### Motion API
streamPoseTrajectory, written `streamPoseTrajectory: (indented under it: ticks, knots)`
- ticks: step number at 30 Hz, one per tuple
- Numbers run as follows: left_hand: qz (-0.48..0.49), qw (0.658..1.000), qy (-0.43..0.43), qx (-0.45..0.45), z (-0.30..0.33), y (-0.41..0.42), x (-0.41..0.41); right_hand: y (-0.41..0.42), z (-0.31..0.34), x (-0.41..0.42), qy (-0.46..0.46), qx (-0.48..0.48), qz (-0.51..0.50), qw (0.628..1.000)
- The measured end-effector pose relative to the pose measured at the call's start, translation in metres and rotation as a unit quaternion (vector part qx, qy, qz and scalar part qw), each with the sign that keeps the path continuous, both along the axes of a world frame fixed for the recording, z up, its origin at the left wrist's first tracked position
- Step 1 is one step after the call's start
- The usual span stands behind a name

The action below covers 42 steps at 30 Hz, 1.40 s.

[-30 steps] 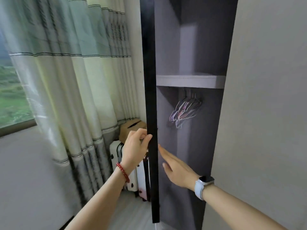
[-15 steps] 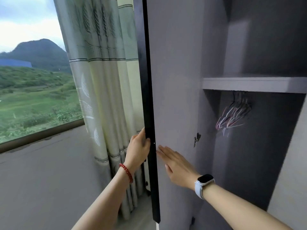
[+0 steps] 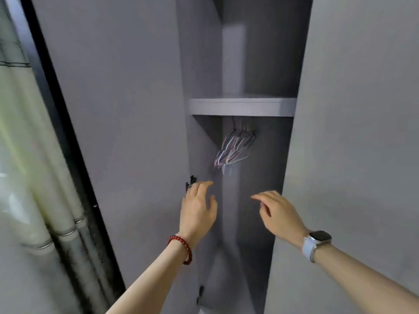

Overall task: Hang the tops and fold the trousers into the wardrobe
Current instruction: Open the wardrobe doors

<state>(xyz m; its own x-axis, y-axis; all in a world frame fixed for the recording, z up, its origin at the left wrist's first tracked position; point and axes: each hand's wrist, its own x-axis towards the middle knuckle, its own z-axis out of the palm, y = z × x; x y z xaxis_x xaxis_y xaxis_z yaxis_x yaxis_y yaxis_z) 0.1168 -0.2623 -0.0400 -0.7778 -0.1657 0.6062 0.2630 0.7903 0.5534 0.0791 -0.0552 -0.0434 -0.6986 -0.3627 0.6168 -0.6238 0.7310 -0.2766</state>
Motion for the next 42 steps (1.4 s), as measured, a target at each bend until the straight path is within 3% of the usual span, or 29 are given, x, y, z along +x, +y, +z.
streamPoseTrajectory:
  ticks: [10, 12, 16, 19, 24, 29, 38, 42]
  knots:
    - [-0.119, 0.990, -0.074, -0.005, 0.076, 0.174, -0.188, 0.161, 0.050, -0.105, 0.110, 0.085, -0.192, 0.972]
    - [-0.153, 0.983, -0.098, 0.029, 0.086, 0.191, -0.208, 0.171, 0.048, -0.120, 0.114, 0.098, -0.198, 0.968]
    - [-0.226, 0.950, -0.101, 0.189, 0.096, 0.212, -0.212, 0.176, 0.040, -0.128, 0.086, 0.102, -0.200, 0.971]
    - [-0.251, 0.938, -0.082, 0.225, 0.093, 0.209, -0.198, 0.173, 0.037, -0.118, 0.072, 0.088, -0.190, 0.975]
    - [-0.309, 0.932, -0.043, 0.185, 0.090, 0.194, -0.135, 0.164, 0.034, -0.071, 0.055, 0.008, -0.157, 0.986]
    - [-0.406, 0.902, -0.034, 0.146, 0.086, 0.183, -0.064, 0.156, 0.027, 0.002, 0.015, -0.065, -0.145, 0.987]
    - [-0.584, 0.809, -0.066, -0.026, 0.091, 0.220, 0.016, 0.178, 0.036, 0.122, 0.053, -0.221, -0.199, 0.953]
    - [-0.620, 0.776, -0.036, -0.107, 0.105, 0.263, 0.032, 0.200, 0.042, 0.169, 0.060, -0.252, -0.242, 0.935]
